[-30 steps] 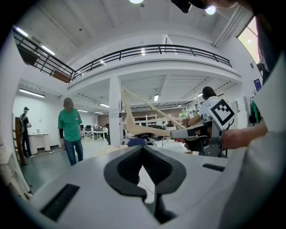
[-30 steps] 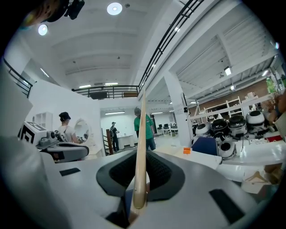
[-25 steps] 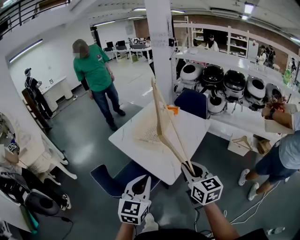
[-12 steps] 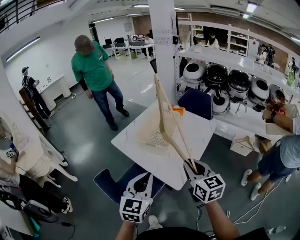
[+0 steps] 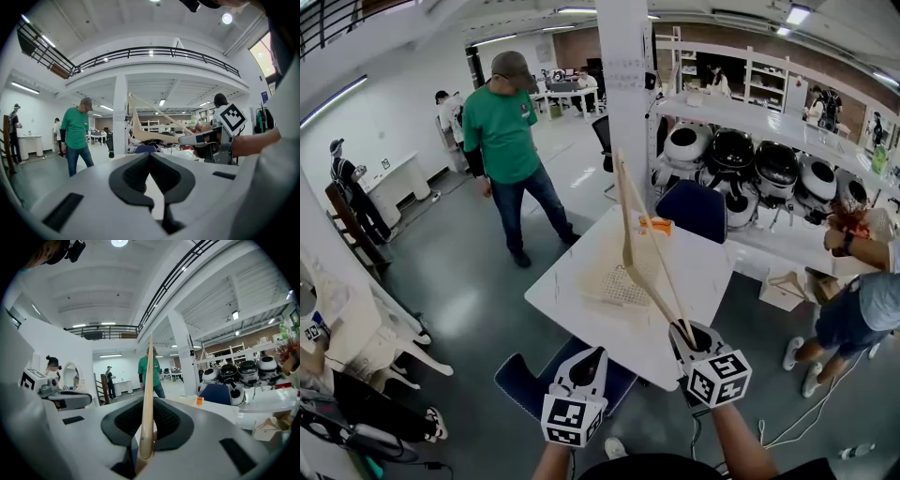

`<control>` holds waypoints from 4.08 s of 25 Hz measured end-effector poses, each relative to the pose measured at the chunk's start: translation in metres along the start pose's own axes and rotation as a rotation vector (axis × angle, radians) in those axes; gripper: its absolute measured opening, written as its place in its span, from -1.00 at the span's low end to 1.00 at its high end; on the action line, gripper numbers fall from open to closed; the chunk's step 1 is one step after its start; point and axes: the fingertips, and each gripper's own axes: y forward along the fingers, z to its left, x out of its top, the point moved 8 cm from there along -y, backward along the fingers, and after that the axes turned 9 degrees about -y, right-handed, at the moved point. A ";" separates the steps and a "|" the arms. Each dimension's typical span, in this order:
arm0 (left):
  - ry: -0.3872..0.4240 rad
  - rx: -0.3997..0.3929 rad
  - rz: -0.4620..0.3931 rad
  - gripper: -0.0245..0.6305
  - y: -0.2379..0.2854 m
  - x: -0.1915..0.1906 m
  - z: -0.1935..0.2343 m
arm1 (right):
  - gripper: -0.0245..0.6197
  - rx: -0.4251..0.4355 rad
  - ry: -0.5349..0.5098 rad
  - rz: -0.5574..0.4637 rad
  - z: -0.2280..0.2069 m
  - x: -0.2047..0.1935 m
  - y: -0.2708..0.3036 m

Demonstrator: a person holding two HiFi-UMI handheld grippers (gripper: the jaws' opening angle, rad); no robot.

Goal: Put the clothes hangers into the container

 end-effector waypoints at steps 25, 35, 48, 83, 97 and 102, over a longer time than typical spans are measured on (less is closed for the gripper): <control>-0.025 -0.044 0.023 -0.91 0.001 -0.009 0.076 | -0.72 -0.028 0.014 0.062 0.039 -0.010 0.067; -0.026 -0.050 0.044 -0.91 0.039 -0.007 0.071 | -0.73 -0.044 0.035 0.074 0.001 -0.010 0.084; -0.046 -0.021 0.040 -0.91 0.094 -0.001 0.080 | -0.73 -0.019 0.044 0.098 -0.045 -0.010 0.129; -0.043 0.031 0.054 -0.91 0.163 0.007 0.103 | -0.73 0.014 0.216 0.437 -0.097 -0.093 0.225; -0.050 0.040 0.059 -0.91 0.164 0.005 0.101 | -0.72 0.008 0.238 0.537 -0.099 -0.121 0.230; -0.049 0.046 0.055 -0.91 0.168 0.001 0.103 | -0.72 0.005 0.253 0.551 -0.102 -0.130 0.234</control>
